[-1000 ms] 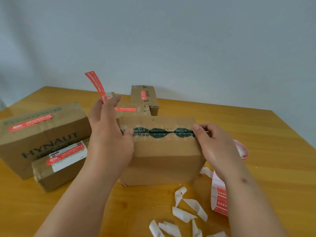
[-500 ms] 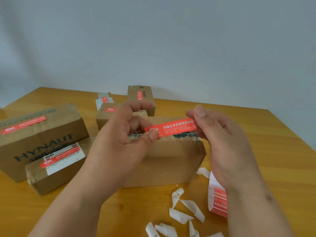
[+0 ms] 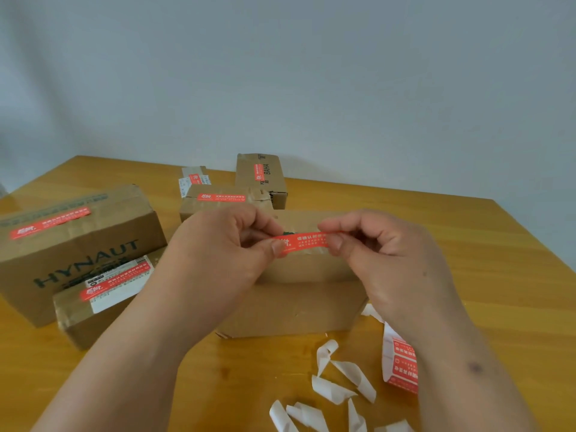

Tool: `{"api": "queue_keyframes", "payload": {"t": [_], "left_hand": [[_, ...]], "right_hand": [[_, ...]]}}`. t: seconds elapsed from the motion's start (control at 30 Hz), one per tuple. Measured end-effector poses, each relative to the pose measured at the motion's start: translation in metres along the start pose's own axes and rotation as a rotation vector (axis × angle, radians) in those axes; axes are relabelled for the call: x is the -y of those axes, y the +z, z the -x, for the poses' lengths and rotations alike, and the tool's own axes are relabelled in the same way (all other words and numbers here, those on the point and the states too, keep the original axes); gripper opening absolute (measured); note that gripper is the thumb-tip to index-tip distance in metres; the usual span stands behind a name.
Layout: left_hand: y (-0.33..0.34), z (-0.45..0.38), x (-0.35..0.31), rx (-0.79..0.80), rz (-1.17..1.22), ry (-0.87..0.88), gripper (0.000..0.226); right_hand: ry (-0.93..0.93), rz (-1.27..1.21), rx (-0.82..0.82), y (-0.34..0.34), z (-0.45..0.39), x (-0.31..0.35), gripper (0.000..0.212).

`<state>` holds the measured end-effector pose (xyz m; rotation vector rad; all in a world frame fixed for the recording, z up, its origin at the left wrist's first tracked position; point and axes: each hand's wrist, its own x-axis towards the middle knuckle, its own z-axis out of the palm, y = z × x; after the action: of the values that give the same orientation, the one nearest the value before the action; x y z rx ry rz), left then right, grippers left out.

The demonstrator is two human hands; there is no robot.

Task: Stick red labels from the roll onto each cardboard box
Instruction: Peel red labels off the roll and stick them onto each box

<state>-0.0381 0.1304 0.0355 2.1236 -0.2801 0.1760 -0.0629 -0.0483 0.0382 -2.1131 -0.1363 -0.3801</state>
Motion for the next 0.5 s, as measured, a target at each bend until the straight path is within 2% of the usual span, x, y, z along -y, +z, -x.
{"api": "queue_keyframes", "payload": {"t": [0.23, 0.5], "left_hand": [[-0.011, -0.022, -0.004, 0.039, -0.033, -0.027, 0.012], [-0.014, -0.026, -0.010, 0.057, -0.129, 0.003, 0.012]], "right_hand": [[0.023, -0.004, -0.068, 0.007, -0.016, 0.005, 0.015], [-0.098, 0.143, -0.165, 0.011, -0.019, -0.002, 0.018]]}}
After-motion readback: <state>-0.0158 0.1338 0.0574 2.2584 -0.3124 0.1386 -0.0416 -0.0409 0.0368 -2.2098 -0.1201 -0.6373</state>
